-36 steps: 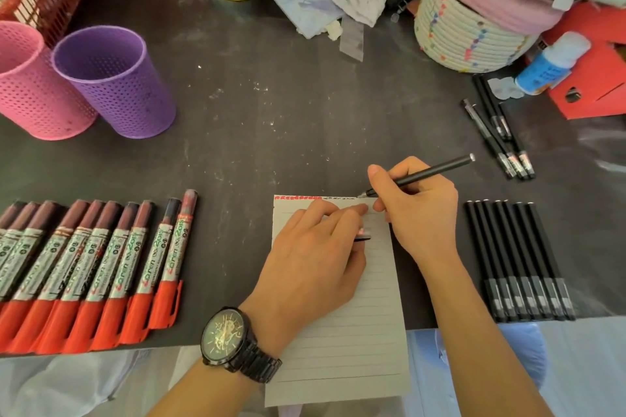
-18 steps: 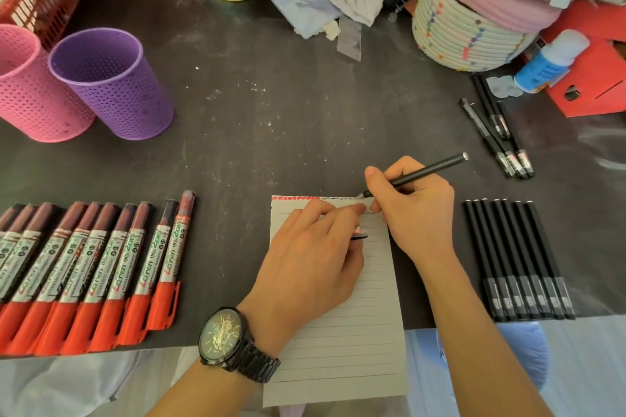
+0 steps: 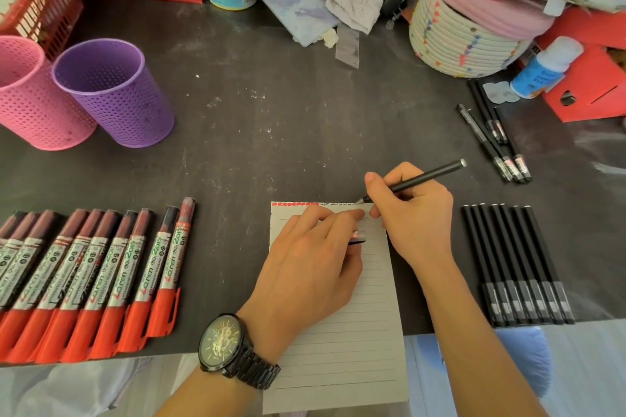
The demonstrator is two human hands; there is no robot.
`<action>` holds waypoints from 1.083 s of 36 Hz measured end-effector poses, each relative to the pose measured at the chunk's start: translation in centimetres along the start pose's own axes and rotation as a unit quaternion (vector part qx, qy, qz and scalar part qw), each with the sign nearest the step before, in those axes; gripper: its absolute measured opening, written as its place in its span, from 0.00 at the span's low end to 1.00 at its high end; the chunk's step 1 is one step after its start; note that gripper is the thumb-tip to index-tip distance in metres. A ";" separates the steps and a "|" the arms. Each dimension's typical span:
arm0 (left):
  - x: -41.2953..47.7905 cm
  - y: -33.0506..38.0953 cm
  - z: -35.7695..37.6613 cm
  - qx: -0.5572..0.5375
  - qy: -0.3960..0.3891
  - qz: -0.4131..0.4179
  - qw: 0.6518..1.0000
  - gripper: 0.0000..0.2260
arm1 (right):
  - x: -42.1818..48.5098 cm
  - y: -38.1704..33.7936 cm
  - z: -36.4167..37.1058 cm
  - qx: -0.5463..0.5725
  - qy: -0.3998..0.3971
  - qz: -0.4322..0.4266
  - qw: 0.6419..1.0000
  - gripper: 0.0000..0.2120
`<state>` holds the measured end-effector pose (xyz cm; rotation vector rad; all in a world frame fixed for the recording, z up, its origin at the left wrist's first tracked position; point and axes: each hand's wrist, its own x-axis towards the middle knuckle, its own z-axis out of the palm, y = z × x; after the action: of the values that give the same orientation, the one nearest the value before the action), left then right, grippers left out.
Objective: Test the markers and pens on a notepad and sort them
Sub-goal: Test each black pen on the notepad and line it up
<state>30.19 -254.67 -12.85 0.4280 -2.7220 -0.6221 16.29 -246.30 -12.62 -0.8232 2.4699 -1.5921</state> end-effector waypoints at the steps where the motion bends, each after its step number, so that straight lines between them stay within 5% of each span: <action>1: 0.0 0.0 0.0 0.000 0.001 0.001 1.000 0.15 | 0.0 0.0 0.0 -0.001 0.000 -0.002 1.000 0.13; 18: 0.1 -0.1 -0.5 -0.054 -0.007 -0.012 0.998 0.15 | -0.1 0.0 -0.1 -0.001 0.009 -0.016 1.000 0.12; 23: 0.2 0.1 -1.1 -0.107 -0.029 -0.032 0.993 0.20 | 0.1 -0.1 -0.5 0.073 0.058 0.024 0.995 0.13; 28: -0.1 -0.1 -1.3 -0.210 0.019 -0.039 0.977 0.12 | -0.1 -0.4 -0.5 0.121 0.087 0.054 0.987 0.16; 35: 0.2 -1.0 -0.5 -0.194 0.027 -0.096 0.976 0.11 | -1.2 -1.1 -1.9 0.294 0.026 0.063 0.953 0.07; 39: 0.4 -1.2 -0.2 -0.210 0.016 -0.126 0.969 0.12 | -3.2 -0.4 -2.4 0.319 0.019 0.076 0.945 0.13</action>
<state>30.16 -255.94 -13.11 0.6674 -2.4280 -1.2160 18.29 -242.94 -11.83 -0.4856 1.7759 -2.1559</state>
